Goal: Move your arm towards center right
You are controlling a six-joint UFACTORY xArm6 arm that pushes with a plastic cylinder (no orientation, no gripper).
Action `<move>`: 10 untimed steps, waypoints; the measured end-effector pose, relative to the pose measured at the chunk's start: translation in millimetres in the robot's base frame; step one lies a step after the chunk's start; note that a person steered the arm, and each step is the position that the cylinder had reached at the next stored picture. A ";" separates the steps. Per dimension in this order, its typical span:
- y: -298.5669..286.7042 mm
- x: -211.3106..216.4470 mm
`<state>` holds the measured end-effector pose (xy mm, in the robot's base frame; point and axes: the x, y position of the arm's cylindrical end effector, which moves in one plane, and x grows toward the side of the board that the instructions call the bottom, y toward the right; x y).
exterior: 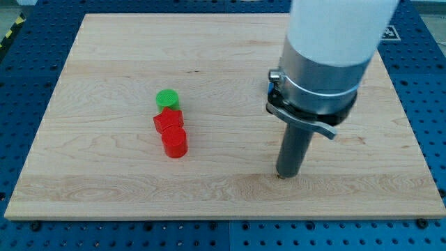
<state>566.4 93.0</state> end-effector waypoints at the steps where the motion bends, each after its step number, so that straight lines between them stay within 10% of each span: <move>1: 32.2 24.7; 4: 124.4 45.5; 8: 174.8 -131.3; 10: 109.3 -158.6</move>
